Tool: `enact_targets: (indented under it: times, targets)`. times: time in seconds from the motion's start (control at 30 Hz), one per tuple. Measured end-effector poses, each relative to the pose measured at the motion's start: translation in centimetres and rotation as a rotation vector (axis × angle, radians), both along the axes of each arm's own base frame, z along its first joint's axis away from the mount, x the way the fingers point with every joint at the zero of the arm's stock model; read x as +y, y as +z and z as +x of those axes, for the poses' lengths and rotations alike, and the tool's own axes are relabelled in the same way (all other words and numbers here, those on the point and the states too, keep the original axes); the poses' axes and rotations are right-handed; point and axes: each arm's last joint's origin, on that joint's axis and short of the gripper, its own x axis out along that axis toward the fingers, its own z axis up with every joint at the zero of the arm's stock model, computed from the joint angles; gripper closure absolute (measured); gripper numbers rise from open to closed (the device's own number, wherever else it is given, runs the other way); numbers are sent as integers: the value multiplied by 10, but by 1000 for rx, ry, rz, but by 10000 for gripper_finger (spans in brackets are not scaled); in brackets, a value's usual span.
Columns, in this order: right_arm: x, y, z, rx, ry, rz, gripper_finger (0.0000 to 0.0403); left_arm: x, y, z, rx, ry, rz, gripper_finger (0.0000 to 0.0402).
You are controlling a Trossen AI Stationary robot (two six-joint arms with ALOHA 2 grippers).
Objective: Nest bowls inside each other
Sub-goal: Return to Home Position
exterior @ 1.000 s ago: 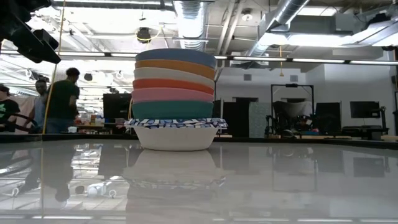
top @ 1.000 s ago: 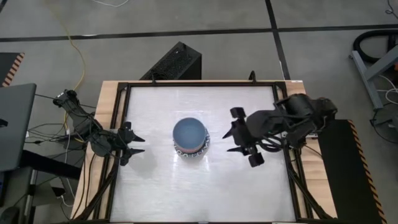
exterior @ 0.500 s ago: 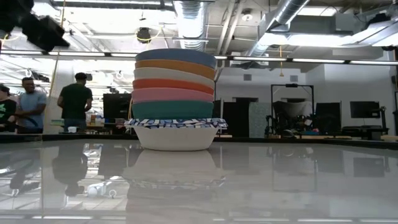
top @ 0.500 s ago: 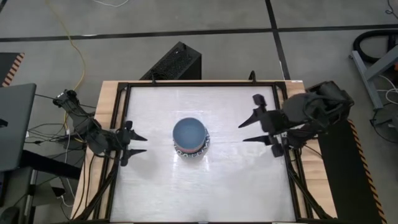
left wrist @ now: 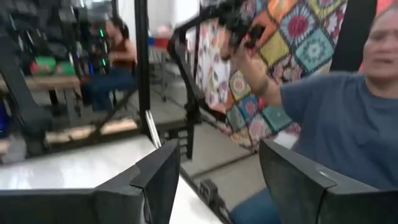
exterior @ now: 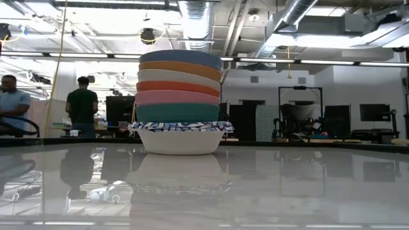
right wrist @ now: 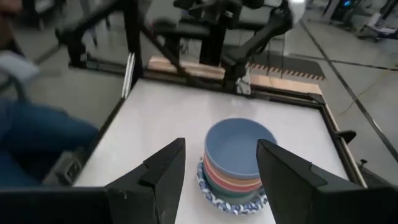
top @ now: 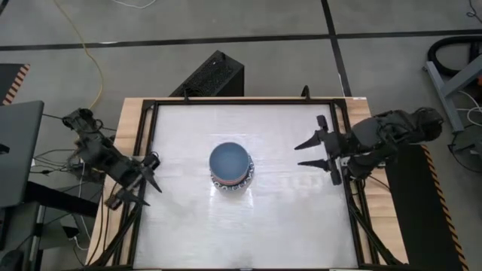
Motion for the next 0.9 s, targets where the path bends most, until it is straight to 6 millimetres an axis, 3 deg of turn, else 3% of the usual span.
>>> enact_targets:
  times: [0.27, 0.7, 0.9]
  targets:
    - [-16, -19, -41, -132, -4, 138, 186, 25, 24, -25, -112, 36, -18, 194]
    - [-24, -60, -66, -188, 32, 191, 186, 73, 13, -76, -191, 27, -182, 194]
    - [-30, -82, -77, -207, 0, 220, 186, 73, 0, -73, -102, 96, -148, 194]
